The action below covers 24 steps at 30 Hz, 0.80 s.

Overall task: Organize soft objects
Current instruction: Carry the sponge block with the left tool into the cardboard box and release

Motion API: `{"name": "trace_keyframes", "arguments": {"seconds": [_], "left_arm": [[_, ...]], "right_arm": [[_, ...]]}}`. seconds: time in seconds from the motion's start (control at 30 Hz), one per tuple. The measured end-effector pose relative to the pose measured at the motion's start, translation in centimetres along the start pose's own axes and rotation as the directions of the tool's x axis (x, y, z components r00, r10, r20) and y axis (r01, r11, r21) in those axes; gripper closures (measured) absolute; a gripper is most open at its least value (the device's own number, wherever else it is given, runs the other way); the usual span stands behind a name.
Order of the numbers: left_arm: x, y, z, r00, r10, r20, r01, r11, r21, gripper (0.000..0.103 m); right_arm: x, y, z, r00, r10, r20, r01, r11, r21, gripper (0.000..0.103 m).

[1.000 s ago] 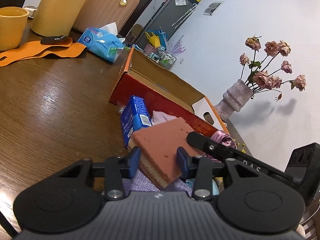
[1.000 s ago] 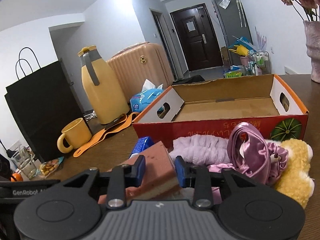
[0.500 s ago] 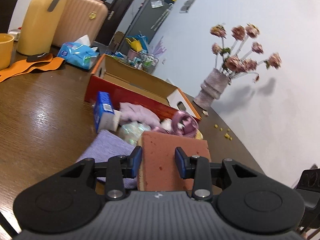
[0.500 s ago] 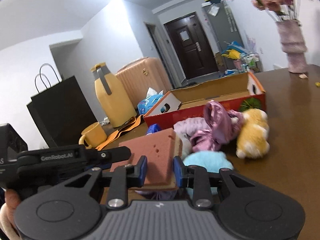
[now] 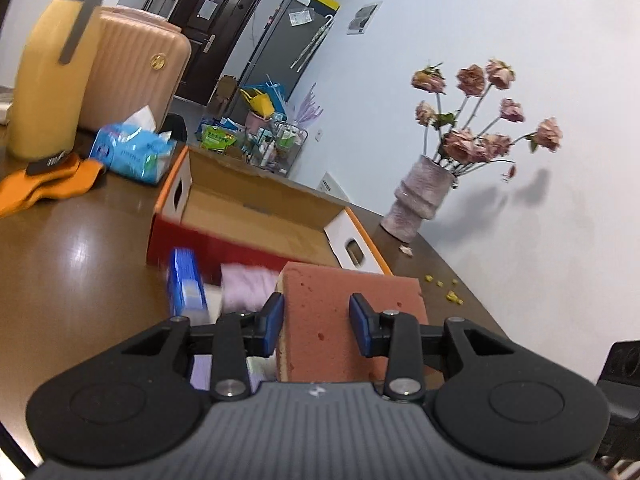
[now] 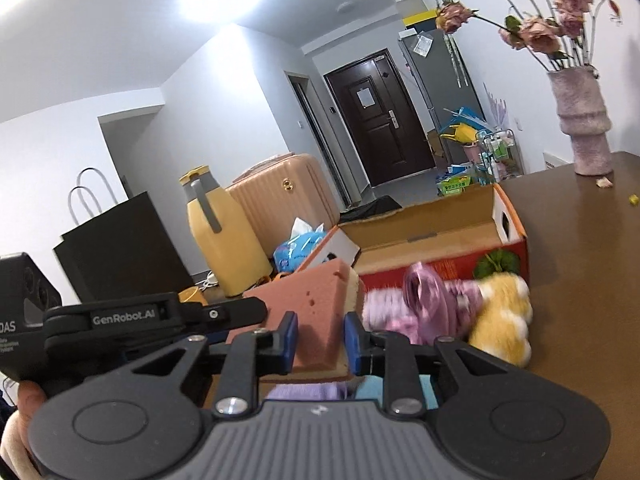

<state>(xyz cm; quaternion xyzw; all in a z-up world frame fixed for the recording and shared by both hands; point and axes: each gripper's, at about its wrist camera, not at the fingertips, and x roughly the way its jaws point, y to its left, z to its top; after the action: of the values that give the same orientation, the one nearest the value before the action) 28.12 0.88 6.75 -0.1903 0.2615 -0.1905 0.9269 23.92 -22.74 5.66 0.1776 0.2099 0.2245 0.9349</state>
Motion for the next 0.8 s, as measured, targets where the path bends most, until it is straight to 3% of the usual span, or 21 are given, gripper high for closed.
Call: {"name": "trace_keyframes", "arguments": {"seconds": [0.1, 0.27, 0.43, 0.6, 0.7, 0.8], "left_arm": [[3.2, 0.9, 4.0, 1.0, 0.017, 0.01, -0.018, 0.999, 0.035, 0.067], [11.6, 4.3, 11.0, 0.996, 0.063, -0.064, -0.063, 0.998, 0.013, 0.067], [21.0, 7.6, 16.0, 0.973, 0.182, -0.14, -0.174, 0.982, 0.068, 0.067], [28.6, 10.6, 17.3, 0.926, 0.288, -0.245, -0.273, 0.958, 0.092, 0.067], [31.3, 11.1, 16.7, 0.895, 0.355, -0.269, -0.317, 0.932, 0.174, 0.067], [31.9, 11.0, 16.6, 0.892, 0.385, -0.236, -0.331, 0.913, 0.238, 0.067]], "right_arm": [[4.3, -0.7, 3.1, 1.0, -0.005, -0.008, 0.005, 1.0, -0.016, 0.079], [14.4, -3.0, 9.4, 0.993, -0.028, -0.114, 0.029, 1.0, 0.005, 0.079], [26.5, -6.4, 13.7, 0.957, -0.061, -0.283, 0.086, 0.993, 0.075, 0.079], [35.3, -10.2, 14.4, 0.898, -0.084, -0.432, 0.168, 0.972, 0.161, 0.079], [38.4, -11.0, 13.5, 0.866, -0.108, -0.489, 0.209, 0.965, 0.157, 0.081], [39.8, -11.5, 13.1, 0.859, -0.099, -0.502, 0.203, 0.967, 0.157, 0.081]]}}
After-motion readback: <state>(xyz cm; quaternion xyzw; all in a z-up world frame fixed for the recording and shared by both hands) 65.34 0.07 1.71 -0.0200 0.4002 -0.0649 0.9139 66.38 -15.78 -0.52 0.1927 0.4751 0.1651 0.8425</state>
